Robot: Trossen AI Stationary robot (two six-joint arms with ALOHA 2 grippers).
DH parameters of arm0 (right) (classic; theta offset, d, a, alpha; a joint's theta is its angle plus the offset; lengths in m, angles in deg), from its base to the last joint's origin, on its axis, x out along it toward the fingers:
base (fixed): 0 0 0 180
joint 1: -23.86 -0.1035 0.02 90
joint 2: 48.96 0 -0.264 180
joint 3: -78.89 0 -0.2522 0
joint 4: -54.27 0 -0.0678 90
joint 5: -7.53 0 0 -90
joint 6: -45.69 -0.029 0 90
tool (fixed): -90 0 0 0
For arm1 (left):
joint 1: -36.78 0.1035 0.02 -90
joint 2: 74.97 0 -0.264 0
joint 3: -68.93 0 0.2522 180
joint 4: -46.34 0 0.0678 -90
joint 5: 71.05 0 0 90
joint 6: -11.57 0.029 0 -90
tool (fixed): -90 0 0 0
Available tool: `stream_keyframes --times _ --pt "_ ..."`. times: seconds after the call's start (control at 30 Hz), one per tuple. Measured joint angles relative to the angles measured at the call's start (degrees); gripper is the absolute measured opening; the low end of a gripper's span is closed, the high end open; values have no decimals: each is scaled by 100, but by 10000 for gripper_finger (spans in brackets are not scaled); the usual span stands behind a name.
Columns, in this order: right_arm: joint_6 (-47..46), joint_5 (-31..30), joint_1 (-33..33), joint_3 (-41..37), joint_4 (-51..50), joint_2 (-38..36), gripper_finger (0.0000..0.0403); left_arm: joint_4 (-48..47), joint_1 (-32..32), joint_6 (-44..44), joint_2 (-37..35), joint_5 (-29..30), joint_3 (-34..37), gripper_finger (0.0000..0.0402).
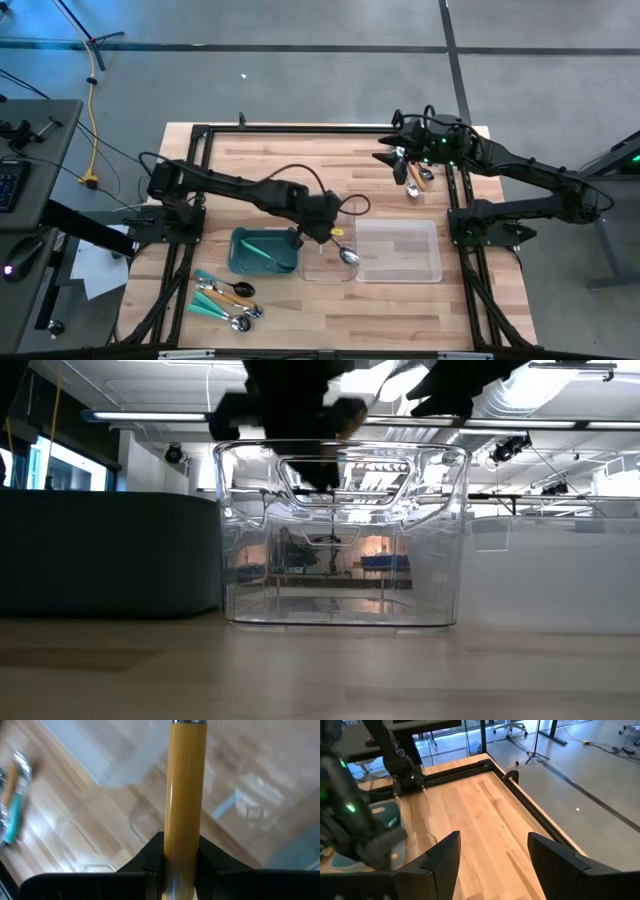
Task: Sort silverware by color (type)
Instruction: Put the orange spoon into the transparent bin, then put the light blue spoon into the blue bin
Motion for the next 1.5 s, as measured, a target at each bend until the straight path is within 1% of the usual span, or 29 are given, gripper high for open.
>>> stream_keyframes --times 0.17,0.23,0.33,0.5,0.73,0.93,1.03,1.13,1.17,1.23,1.27,1.33,1.43,1.5 --pt "-253 0 0 0 -91 0 216 -389 14 446 244 257 -2 48" --pt "-375 -1 0 0 -111 0 216 -402 11 644 333 355 -2 48" --pt "-450 -31 0 0 -122 0 216 -421 11 699 449 493 -2 48" --pt "-682 -409 -2 0 -125 2 216 -423 3 717 625 499 -2 49" --pt "-682 -557 0 0 -122 2 216 -361 3 570 813 502 -2 91" --pt "-539 -560 0 0 -122 2 216 -260 3 572 818 536 -1 102" --pt "-455 -562 0 0 -122 2 216 -190 3 570 818 726 -2 104" --pt "-387 -577 -2 0 -124 2 216 -209 -20 490 818 1114 -2 104" --pt "-384 -575 0 0 -123 2 216 -237 -30 464 809 1240 -10 104" --pt "-384 -575 0 0 -125 2 216 -471 -30 366 768 1295 -96 105" --pt "-384 -575 0 0 -125 2 216 -537 -15 232 721 1239 -180 105" --pt "-325 -573 0 0 -125 2 216 -712 78 -136 568 866 -346 105" --pt "-187 -573 0 0 -142 2 216 -749 347 -880 195 -61 -502 96" --pt "-172 -573 0 0 -149 2 216 -606 554 -1446 -129 -719 -514 83"
